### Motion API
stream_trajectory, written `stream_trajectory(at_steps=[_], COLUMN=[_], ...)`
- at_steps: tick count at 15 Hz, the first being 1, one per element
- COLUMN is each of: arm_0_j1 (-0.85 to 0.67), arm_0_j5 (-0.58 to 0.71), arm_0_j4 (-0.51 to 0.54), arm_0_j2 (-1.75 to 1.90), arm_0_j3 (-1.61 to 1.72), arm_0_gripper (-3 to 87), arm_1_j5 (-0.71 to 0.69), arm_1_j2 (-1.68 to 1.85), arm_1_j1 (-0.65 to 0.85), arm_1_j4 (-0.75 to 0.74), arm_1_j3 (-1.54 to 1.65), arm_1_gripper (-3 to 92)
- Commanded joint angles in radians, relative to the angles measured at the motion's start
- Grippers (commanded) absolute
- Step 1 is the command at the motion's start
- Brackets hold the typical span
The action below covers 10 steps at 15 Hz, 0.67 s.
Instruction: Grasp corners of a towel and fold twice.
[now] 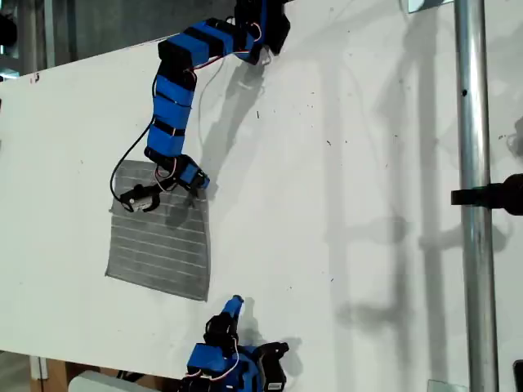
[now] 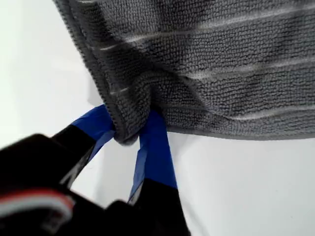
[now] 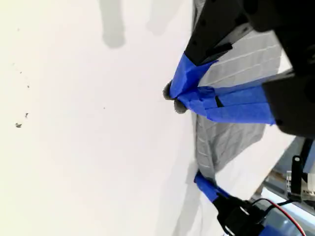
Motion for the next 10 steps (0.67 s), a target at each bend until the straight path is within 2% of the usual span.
stream_trajectory(at_steps=[1, 3, 5, 7, 8, 9, 10], arm_0_j1=[-0.114, -0.224, -0.414, -0.535, -0.569, -0.588, -0.603], arm_0_j5=[0.118, 0.238, 0.394, 0.563, 0.635, 0.692, 0.765], arm_0_j4=[0.087, 0.206, 0.316, 0.316, 0.318, 0.318, 0.328], arm_0_j2=[-0.287, -0.388, -0.482, -0.661, -0.765, -0.847, -0.917], arm_0_j3=[-0.314, -0.497, -0.681, -0.824, -0.896, -0.963, -1.037], arm_0_gripper=[-2.8, -2.8, -2.8, -2.6, 6.8, 22.6, 28.3], arm_1_j5=[0.006, 0.009, 0.011, 0.015, 0.020, 0.023, 0.028], arm_1_j2=[0.005, 0.005, 0.005, 0.005, 0.005, 0.005, 0.005], arm_1_j1=[-0.021, -0.018, -0.020, -0.021, -0.021, -0.021, -0.020], arm_1_j4=[-0.020, -0.021, -0.023, -0.025, -0.025, -0.025, -0.025], arm_1_j3=[-0.023, -0.018, -0.015, -0.014, -0.012, -0.011, -0.009], arm_1_gripper=[-0.3, -0.3, -0.3, -0.3, -0.3, -0.3, -0.3])
